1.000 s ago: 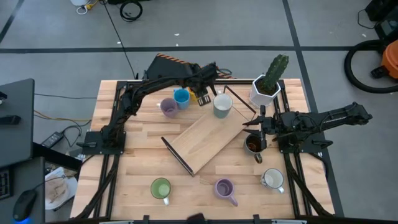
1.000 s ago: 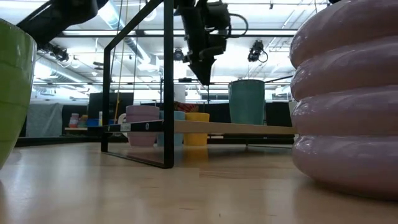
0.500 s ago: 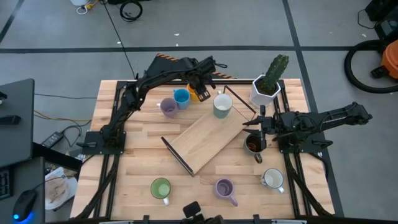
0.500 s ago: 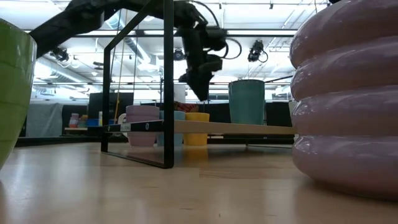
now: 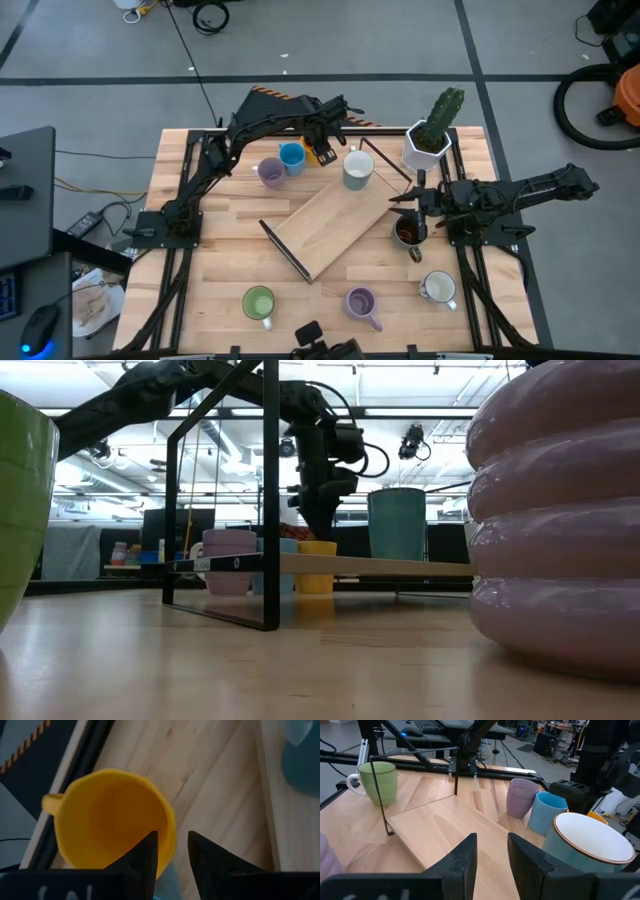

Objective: Place coffee mugs
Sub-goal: Put the yellow mug on the shelf

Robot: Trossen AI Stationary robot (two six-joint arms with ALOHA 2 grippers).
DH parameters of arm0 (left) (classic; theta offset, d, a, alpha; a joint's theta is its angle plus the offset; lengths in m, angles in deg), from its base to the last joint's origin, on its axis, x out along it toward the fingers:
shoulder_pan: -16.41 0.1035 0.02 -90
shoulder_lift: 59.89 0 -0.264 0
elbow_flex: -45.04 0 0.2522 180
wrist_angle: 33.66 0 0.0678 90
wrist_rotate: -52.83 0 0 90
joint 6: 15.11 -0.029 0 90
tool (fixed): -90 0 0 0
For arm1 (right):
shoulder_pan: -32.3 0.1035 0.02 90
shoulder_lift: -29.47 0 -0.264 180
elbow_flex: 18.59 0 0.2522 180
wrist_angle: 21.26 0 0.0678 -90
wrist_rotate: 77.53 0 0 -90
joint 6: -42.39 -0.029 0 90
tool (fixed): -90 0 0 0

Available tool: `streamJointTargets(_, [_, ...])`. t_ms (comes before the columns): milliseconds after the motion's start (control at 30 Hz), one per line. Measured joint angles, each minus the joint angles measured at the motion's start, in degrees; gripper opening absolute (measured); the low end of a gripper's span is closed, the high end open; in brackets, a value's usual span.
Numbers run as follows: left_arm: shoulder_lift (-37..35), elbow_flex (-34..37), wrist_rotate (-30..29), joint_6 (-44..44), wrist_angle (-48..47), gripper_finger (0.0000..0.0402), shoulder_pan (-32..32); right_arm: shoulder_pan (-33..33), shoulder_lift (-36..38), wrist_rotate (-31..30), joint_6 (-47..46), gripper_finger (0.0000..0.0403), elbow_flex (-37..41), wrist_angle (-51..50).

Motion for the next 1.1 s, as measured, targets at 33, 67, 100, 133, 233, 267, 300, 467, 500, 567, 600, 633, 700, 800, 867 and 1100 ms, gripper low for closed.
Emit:
streamJointTargets(33, [0.1,0.0,0.0,-0.1,0.3,0.0114,0.0,0.0,-0.2,0.0,0.0,0.0114,0.0,0.2])
streamJointTargets(67, [0.1,0.0,0.0,-0.1,0.4,0.0114,0.0,0.0,-0.3,0.0,-0.1,0.0114,0.0,0.4])
streamJointTargets(100, [0.1,0.0,0.0,-0.1,0.1,0.0114,0.1,0.0,-0.3,0.0,0.0,0.0114,0.0,0.4])
streamJointTargets(133, [0.1,0.0,0.0,-0.1,0.0,0.0114,0.2,0.0,-0.4,0.0,0.0,0.0114,0.0,0.4])
streamJointTargets(233, [0.1,0.0,0.0,0.0,0.2,0.0114,0.3,0.0,-0.4,0.0,0.1,0.0114,0.0,0.5])
streamJointTargets(267, [0.1,0.0,0.0,0.0,0.2,0.0114,0.4,0.0,-0.4,0.0,0.0,0.0114,0.0,0.4])
streamJointTargets(300, [0.1,0.0,0.0,0.3,0.2,0.0114,0.5,0.0,-0.4,0.0,0.0,0.0114,0.0,0.5])
streamJointTargets(467, [1.1,0.0,0.3,0.9,0.1,0.0114,0.6,0.0,-0.4,0.0,-0.1,0.0114,0.0,0.4])
streamJointTargets(500, [1.3,0.0,0.3,0.8,0.0,0.0114,0.5,0.0,-0.4,0.0,-0.1,0.0114,0.0,0.4])
streamJointTargets(567, [1.7,-0.1,0.3,0.6,0.9,0.0114,0.0,0.0,-0.4,0.0,-0.1,0.0114,0.0,0.4])
streamJointTargets(600, [1.8,-0.1,0.3,0.5,0.2,0.0114,0.0,0.0,-0.4,0.0,0.0,0.0114,0.0,0.4])
streamJointTargets(633, [2.0,0.0,0.3,0.3,-0.5,0.0113,0.0,0.0,-0.4,0.0,0.0,0.0114,0.0,0.5])
streamJointTargets(700, [2.5,0.0,0.4,0.0,0.4,0.0109,-0.1,0.0,-0.4,0.0,0.0,0.0114,0.0,0.5])
streamJointTargets(800, [3.3,-0.1,0.9,-0.3,-0.4,0.0090,0.0,0.0,-0.4,0.0,0.0,0.0114,0.0,0.5])
streamJointTargets(867, [3.8,-0.1,1.4,-1.0,-0.7,0.0071,0.0,0.0,-0.4,0.0,0.0,0.0114,0.0,0.5])
streamJointTargets(1100, [4.2,-0.1,1.1,-2.1,-0.4,0.0027,0.0,0.0,-0.4,0.0,0.2,0.0114,0.0,0.4])
